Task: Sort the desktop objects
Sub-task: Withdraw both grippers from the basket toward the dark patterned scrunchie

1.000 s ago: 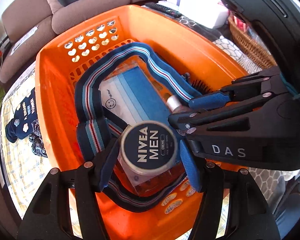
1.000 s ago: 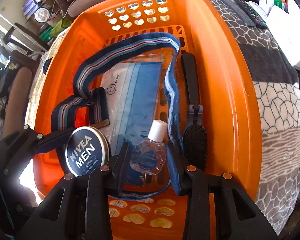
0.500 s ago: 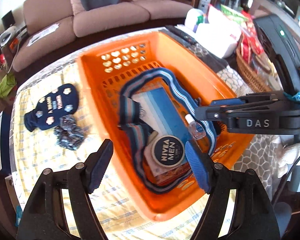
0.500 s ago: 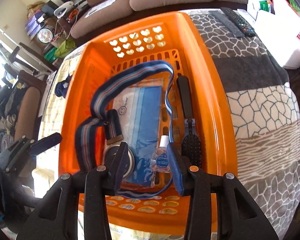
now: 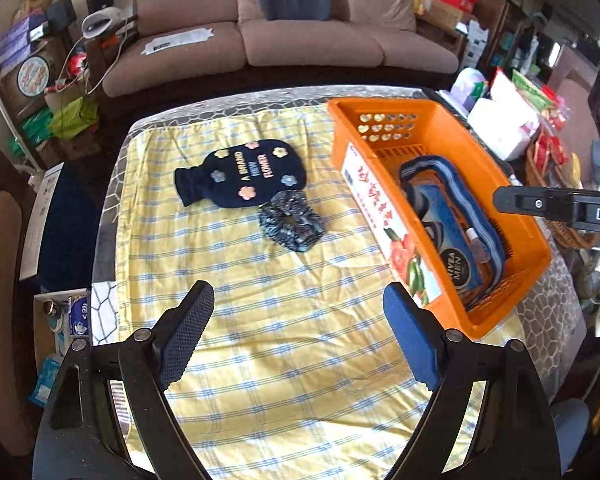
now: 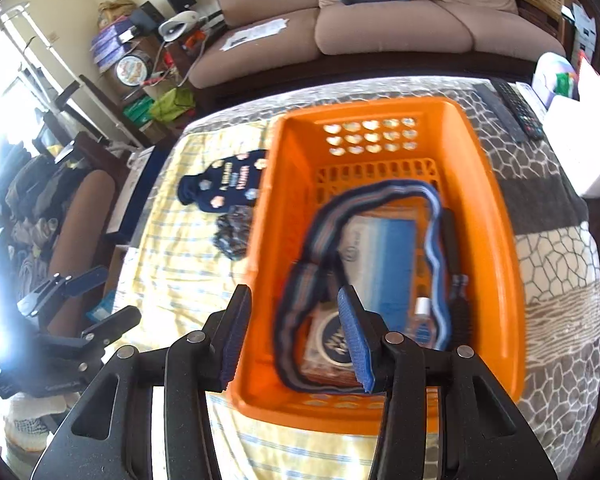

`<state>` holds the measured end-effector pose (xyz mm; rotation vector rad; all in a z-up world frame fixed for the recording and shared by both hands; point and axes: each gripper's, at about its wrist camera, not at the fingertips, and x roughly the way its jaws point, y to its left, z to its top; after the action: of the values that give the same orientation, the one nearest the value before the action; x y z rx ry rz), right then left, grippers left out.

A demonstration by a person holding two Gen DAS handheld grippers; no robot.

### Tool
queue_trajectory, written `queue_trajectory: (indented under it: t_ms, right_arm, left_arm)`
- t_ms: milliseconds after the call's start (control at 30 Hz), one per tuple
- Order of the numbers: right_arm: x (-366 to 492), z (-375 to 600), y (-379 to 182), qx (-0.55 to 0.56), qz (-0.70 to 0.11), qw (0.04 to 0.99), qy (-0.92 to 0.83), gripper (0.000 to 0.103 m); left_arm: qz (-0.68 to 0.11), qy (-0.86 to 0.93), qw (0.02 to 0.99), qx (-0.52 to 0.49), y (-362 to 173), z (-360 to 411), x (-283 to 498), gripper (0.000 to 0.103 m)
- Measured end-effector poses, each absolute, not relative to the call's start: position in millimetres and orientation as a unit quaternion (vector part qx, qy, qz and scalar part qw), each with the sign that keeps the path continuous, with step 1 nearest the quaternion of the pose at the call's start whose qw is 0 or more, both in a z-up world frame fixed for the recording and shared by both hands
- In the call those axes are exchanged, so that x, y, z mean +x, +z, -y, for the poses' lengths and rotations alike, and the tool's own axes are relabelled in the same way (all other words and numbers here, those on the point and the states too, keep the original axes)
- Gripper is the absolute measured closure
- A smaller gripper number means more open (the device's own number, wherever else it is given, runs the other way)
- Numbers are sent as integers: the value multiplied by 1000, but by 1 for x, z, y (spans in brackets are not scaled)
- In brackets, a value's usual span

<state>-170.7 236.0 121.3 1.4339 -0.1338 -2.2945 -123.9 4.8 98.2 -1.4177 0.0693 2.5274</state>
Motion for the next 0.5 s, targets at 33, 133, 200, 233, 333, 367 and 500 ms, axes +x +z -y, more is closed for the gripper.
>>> queue_trajectory:
  t_ms: [33, 133, 200, 233, 333, 367, 500]
  right_arm:
    - [-170, -228, 123, 515, 47, 219, -827, 57]
    - [-169, -203, 123, 513, 45, 233, -825, 57]
    - [-168, -187, 122, 513, 48, 244, -822, 57]
    - [-169, -178, 120, 513, 51, 250, -820, 57]
    - [-173, -150, 116, 515, 44, 260, -815, 57]
    - [-174, -141, 115, 517, 41, 263, -814, 57]
    - [-185, -109, 102, 525, 35, 269, -807, 57]
  left_arm:
    - [-21, 866, 116, -486, 97, 5, -124, 18]
    - [-10, 865, 105, -491, 91, 28, -126, 18]
    - [0, 863, 102, -495, 85, 40, -129, 18]
    - [5, 861, 101, -498, 81, 45, -131, 18]
    - [15, 856, 100, -507, 69, 56, -135, 18]
    - [17, 855, 101, -509, 65, 59, -137, 18]
    - [34, 850, 102, -516, 48, 68, -152, 18]
